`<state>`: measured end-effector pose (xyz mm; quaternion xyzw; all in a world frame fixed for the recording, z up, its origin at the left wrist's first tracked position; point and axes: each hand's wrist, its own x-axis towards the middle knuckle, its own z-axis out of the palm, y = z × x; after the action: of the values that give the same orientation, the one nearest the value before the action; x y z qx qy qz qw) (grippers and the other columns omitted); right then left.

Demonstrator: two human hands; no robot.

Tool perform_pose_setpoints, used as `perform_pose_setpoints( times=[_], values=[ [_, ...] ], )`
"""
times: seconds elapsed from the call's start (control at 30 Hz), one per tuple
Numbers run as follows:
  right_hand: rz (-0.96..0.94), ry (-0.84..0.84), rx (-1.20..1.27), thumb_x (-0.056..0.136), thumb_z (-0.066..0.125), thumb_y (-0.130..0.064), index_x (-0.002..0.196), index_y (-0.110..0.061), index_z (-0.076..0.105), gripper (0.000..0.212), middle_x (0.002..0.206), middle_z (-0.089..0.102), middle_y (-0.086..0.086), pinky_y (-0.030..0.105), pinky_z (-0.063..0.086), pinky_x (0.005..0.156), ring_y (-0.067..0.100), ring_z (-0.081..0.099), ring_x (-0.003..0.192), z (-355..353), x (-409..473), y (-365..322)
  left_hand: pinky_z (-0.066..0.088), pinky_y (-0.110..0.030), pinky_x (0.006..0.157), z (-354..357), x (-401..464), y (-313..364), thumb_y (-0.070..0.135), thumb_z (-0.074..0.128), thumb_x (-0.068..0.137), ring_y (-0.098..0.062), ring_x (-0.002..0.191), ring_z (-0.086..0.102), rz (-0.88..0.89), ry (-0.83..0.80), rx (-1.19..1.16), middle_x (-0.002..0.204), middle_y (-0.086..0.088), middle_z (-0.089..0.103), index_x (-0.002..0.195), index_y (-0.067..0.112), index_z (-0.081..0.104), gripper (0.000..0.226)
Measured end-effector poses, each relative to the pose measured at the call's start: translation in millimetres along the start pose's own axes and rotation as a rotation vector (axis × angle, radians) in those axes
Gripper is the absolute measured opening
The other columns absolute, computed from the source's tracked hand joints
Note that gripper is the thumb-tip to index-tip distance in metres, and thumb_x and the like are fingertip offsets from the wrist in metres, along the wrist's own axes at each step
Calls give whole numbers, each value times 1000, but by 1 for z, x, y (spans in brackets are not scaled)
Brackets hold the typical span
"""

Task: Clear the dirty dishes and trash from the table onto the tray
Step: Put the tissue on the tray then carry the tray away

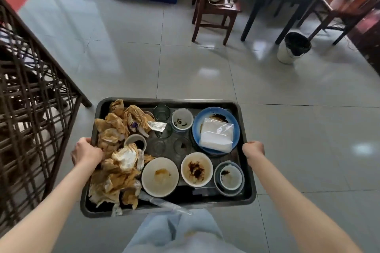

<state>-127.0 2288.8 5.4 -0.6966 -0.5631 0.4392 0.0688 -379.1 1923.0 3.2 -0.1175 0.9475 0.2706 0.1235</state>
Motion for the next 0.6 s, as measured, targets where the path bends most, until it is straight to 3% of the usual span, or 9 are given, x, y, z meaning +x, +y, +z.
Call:
perform_pose_setpoints(
  times=[0.6],
  values=[
    [-13,-19,-30,86,53,1,118,-3,57,33,121,58,19,28,40,76,34,54,111,166,222,-353,42,-45,97,64,309,302,0,65,78,-43,114,51,-38,-24,45,118,-26,59,117,0,59,40]
  ],
)
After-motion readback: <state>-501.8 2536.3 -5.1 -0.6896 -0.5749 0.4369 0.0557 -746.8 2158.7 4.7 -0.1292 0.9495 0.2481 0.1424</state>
